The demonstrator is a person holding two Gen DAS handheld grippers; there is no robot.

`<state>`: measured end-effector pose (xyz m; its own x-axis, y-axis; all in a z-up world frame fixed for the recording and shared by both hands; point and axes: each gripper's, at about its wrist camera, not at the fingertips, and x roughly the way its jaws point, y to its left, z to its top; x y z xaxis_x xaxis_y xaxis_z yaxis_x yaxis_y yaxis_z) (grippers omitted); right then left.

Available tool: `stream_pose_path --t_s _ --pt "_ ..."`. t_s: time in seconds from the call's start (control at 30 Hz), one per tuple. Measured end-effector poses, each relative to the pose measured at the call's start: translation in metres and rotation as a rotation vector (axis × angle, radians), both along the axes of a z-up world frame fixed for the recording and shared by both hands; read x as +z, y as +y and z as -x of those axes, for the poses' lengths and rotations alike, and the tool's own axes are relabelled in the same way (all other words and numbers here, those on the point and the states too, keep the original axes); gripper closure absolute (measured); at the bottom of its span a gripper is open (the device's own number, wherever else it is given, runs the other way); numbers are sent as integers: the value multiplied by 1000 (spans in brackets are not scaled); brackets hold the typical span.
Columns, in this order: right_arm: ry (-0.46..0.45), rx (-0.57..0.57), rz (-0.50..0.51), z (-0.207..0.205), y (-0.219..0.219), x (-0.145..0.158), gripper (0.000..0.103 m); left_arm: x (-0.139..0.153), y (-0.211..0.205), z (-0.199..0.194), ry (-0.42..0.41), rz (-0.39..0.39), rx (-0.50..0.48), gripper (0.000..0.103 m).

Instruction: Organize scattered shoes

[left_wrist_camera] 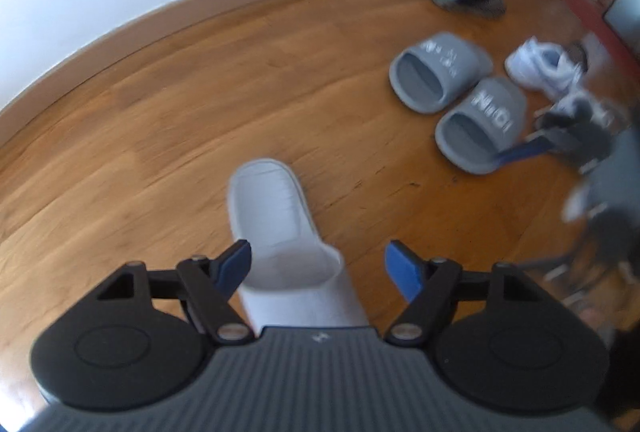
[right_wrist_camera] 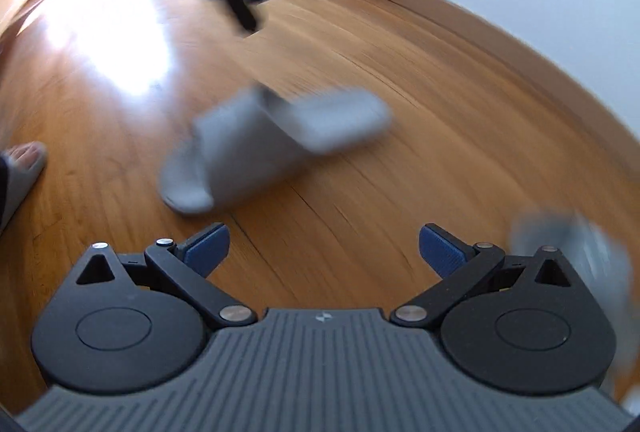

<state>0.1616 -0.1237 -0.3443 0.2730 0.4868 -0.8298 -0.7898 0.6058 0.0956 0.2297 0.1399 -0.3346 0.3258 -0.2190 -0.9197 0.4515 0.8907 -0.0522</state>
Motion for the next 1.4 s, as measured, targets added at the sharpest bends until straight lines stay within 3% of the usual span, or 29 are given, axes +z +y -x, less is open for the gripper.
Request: stream_pose_path --t_s 0.07,0.13,0.2,0.33,0.53,0.63,0.7,0.8,1.03,1.13,1.2,1.3,1.4 --pt "43 -120 -13 -1 -28 -3 0 -29 -10 -5 38 -43 -10 34" --pt "79 -205 -38 -2 -46 -6 0 -54 -11 -9 95 -57 8 58" --pt "99 -237 -61 -2 -54 -8 0 -70 -7 -10 134 -62 59 57" --pt "105 -252 -73 -5 -59 -12 0 -65 0 -4 116 -92 87 68" --pt "133 -299 -96 -9 -82 -12 0 -57 14 4 103 -117 88 66" --pt "126 -337 -94 -9 -95 -11 0 -41 7 7 71 -56 77 58" --pt "120 -390 -99 -9 -109 -7 0 -25 -3 8 33 -6 55 49" --pt "114 -467 -107 -6 -129 -4 0 -2 -23 9 -22 47 -3 46" --pt "60 -776 -99 17 -214 10 0 22 -77 9 -5 111 -117 40" --pt "-40 -912 6 25 -273 28 1 24 -76 13 1 106 -121 35" --pt "-89 -1017 189 21 -321 36 1 24 -72 15 9 106 -104 33" --pt "-73 -1215 469 8 -398 44 2 19 -72 13 31 93 -70 33" --pt "-36 -1452 424 11 -468 51 6 18 -87 13 54 100 -68 33"
